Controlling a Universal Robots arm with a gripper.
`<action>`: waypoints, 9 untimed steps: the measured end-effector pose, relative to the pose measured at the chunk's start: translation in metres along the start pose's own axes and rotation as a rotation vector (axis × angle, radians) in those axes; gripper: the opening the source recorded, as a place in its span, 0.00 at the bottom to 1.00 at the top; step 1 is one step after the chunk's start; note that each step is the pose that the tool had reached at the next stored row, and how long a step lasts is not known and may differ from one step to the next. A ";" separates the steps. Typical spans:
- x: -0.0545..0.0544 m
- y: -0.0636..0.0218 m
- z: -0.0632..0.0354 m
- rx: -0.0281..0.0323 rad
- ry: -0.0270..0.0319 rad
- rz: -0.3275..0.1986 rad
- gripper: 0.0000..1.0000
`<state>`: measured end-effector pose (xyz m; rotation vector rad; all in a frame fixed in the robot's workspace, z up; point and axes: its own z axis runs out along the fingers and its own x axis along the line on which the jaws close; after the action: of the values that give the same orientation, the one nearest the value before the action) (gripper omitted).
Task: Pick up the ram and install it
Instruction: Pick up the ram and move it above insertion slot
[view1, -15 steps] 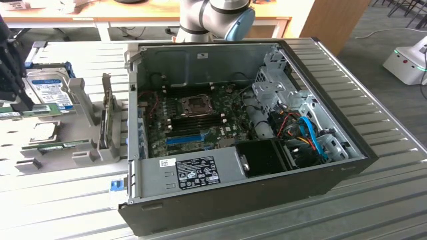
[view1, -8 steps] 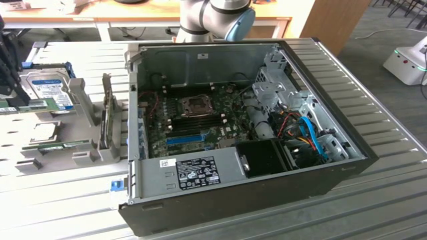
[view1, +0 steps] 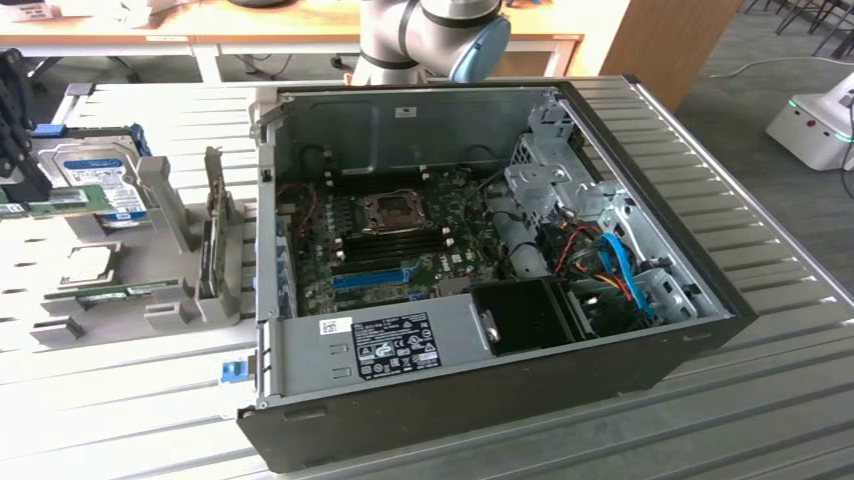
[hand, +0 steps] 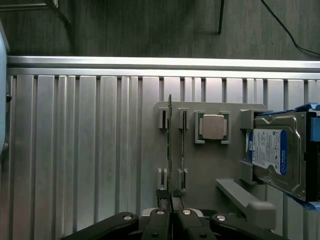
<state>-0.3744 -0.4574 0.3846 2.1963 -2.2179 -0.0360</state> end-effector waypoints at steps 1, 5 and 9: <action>0.000 0.0000 -0.0013 -0.0001 0.0000 0.000 0.12; 0.000 0.0001 -0.0043 0.0000 0.0000 0.000 0.12; 0.000 0.0002 -0.0059 0.0000 0.0000 0.000 0.12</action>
<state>-0.3744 -0.4574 0.3905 2.1963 -2.2179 -0.0359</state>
